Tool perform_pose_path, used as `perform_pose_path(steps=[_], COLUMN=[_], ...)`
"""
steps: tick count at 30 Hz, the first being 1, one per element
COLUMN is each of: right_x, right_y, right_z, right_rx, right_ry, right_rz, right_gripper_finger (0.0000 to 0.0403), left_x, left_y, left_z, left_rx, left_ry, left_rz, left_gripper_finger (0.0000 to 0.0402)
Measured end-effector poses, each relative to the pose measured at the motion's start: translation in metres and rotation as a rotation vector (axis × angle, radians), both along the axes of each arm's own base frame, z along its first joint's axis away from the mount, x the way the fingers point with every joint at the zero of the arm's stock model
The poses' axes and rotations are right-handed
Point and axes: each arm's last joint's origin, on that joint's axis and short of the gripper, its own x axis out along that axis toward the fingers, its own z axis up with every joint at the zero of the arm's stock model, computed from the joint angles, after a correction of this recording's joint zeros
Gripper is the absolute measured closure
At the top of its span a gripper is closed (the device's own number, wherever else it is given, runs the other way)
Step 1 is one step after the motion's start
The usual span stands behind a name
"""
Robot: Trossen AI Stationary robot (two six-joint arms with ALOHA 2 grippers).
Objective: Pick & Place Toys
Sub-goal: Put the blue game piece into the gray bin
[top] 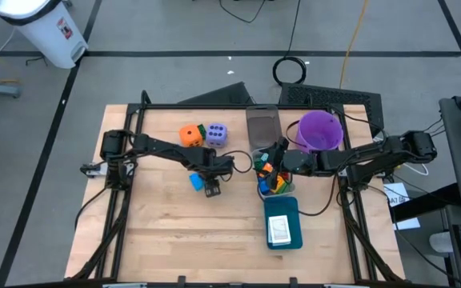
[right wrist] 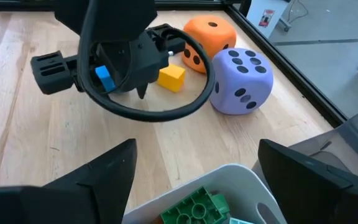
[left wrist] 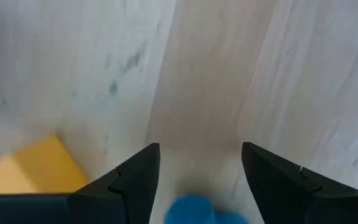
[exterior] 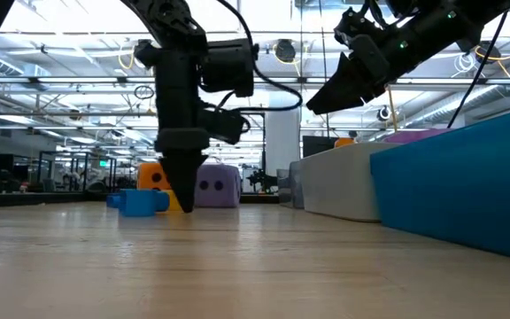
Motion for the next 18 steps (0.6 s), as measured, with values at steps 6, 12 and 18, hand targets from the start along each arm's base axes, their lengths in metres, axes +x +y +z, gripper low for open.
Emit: perform_pose_path(steps=[6,12,18], right_x=[0.000,0.000,0.000], right_y=[0.000,0.000,0.000], right_z=[0.000,0.000,0.000], right_rx=[0.001,0.001,0.016], right_ry=[0.000,-0.001,-0.001], right_rz=[0.000,0.000,-0.008], right_gripper_finger=[0.0094,0.0094,0.0094], left_x=[-0.001,-0.008,-0.020], left_y=[0.000,0.001,-0.006], left_z=[0.002,0.023,0.032], left_rx=[0.000,0.016,0.009], left_ry=[0.021,0.159,0.249], left_rz=[-0.006,-0.017,-0.087], left_gripper_finger=[0.0167,0.0167,0.0167])
